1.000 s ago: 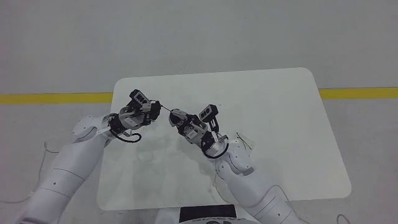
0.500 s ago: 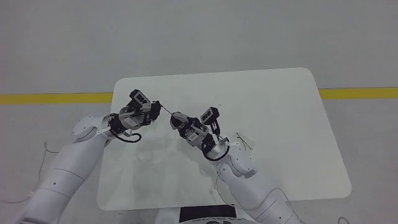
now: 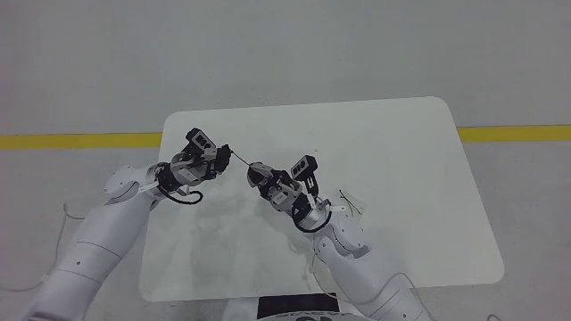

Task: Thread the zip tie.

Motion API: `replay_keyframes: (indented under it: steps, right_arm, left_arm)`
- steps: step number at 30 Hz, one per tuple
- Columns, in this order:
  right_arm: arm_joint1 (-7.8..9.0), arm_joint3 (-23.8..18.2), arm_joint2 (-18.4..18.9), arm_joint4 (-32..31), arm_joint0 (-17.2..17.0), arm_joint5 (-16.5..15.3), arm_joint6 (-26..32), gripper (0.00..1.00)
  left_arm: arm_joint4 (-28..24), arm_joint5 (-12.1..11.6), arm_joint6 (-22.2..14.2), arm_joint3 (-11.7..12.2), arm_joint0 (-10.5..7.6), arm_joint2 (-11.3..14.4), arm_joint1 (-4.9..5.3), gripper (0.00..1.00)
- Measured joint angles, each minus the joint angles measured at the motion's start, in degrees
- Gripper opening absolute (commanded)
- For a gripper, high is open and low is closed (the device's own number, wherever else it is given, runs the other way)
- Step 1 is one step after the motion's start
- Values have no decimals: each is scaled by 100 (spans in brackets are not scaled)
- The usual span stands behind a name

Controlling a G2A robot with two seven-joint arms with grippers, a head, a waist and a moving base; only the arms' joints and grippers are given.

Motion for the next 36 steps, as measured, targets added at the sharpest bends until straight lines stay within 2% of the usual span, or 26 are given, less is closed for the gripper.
replay_keyframes:
  steps: [36]
  right_arm:
    - [66, 146, -26, -80, 36, 217, -8, 0]
  left_arm:
    - [0, 0, 0, 0, 0, 0, 0, 0]
